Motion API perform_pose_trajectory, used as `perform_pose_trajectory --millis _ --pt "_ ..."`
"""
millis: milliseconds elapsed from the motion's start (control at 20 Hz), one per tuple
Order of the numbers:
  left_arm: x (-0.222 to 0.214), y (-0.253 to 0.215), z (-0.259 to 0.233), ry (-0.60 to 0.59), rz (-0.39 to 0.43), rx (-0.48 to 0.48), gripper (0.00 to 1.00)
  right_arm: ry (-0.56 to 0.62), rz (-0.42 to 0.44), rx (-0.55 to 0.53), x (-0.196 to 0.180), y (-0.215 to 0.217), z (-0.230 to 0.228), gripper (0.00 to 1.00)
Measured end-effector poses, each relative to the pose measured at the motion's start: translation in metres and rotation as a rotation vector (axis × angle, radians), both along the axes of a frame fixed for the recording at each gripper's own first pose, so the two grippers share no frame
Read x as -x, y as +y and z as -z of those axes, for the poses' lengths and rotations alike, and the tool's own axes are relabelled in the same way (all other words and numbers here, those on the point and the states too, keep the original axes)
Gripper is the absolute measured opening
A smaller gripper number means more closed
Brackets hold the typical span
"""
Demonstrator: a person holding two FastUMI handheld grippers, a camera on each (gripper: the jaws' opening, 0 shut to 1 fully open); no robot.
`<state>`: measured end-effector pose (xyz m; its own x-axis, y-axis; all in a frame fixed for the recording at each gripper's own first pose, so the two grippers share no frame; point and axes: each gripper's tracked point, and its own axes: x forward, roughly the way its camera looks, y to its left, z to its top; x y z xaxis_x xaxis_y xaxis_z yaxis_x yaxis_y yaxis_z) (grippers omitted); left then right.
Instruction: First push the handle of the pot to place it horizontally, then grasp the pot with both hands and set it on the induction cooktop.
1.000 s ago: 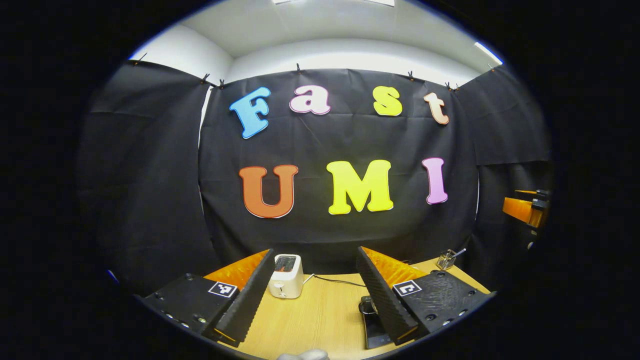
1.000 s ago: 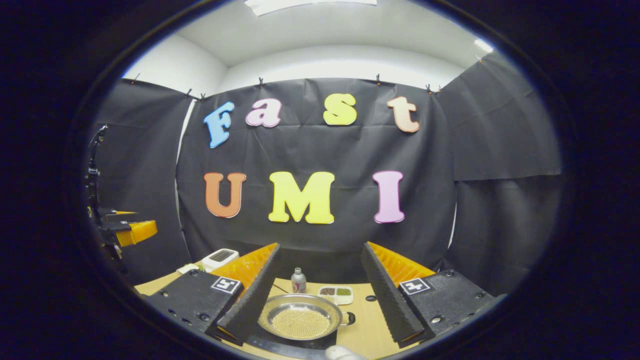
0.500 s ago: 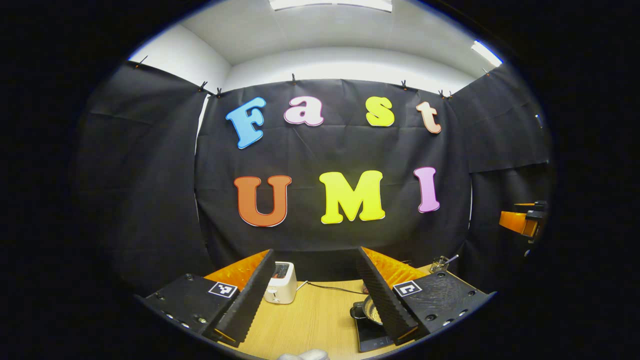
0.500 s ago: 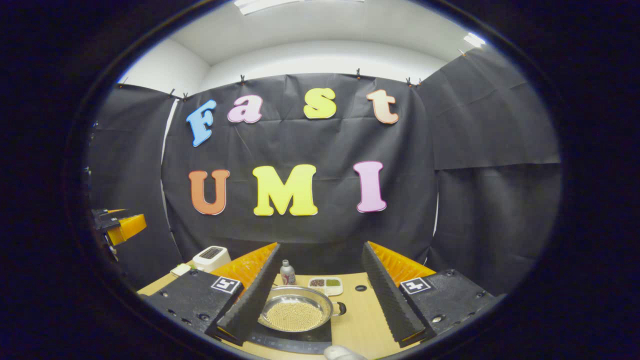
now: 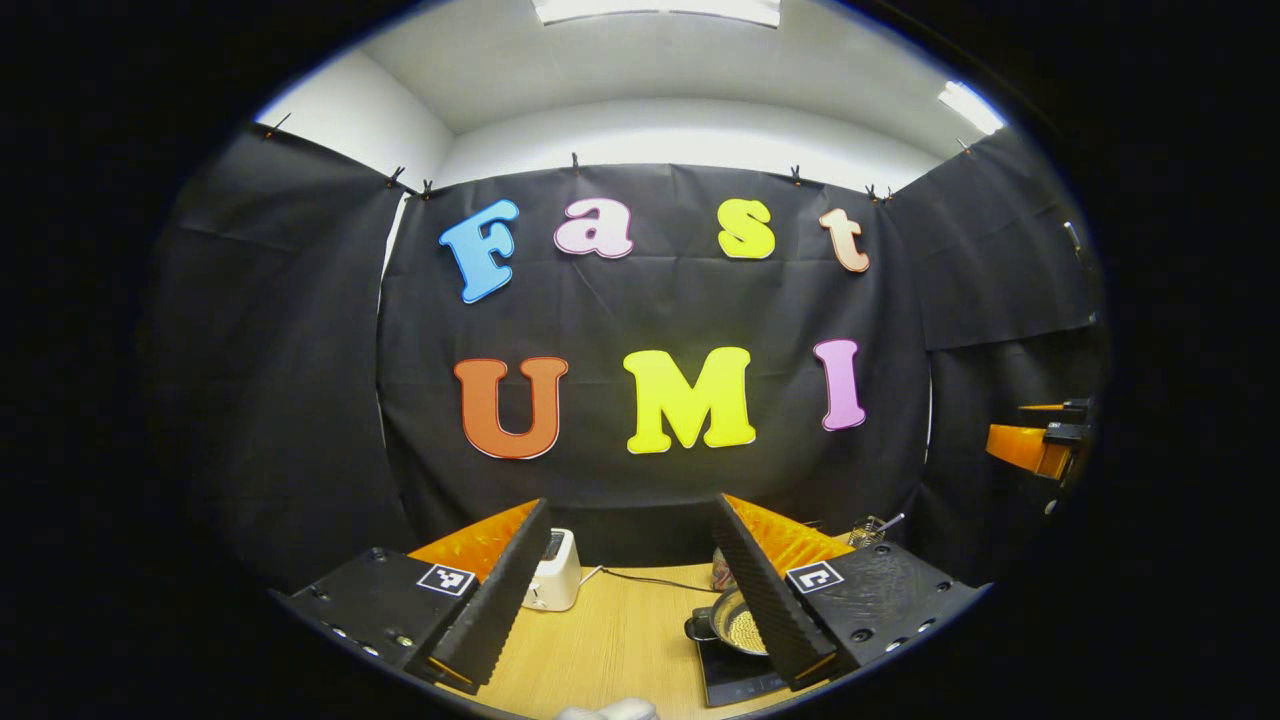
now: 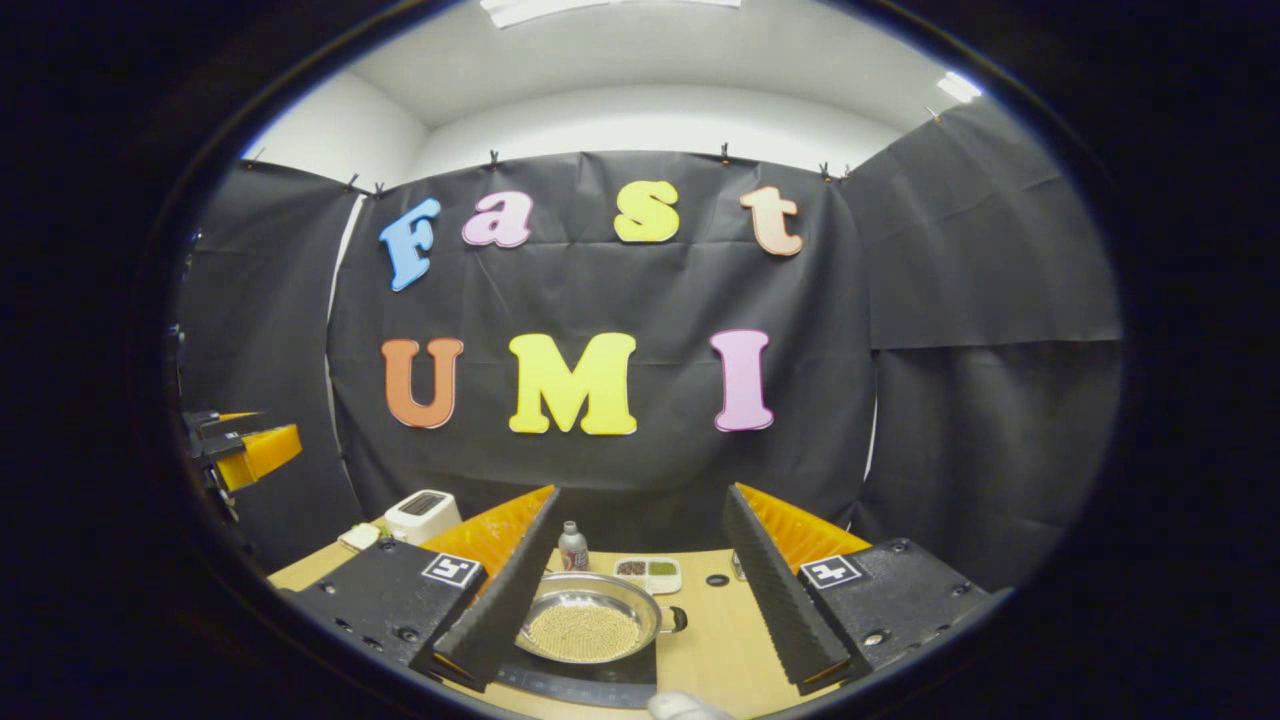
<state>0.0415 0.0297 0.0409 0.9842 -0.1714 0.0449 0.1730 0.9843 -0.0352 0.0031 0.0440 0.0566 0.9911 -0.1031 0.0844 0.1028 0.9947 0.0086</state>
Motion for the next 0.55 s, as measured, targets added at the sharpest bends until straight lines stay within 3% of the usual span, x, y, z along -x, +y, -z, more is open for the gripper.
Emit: perform_pose_trajectory --millis 550 --pt "0.009 -0.006 -0.002 -0.002 0.019 -0.002 0.97 0.003 0.013 -0.005 0.012 -0.005 0.003 1.00"
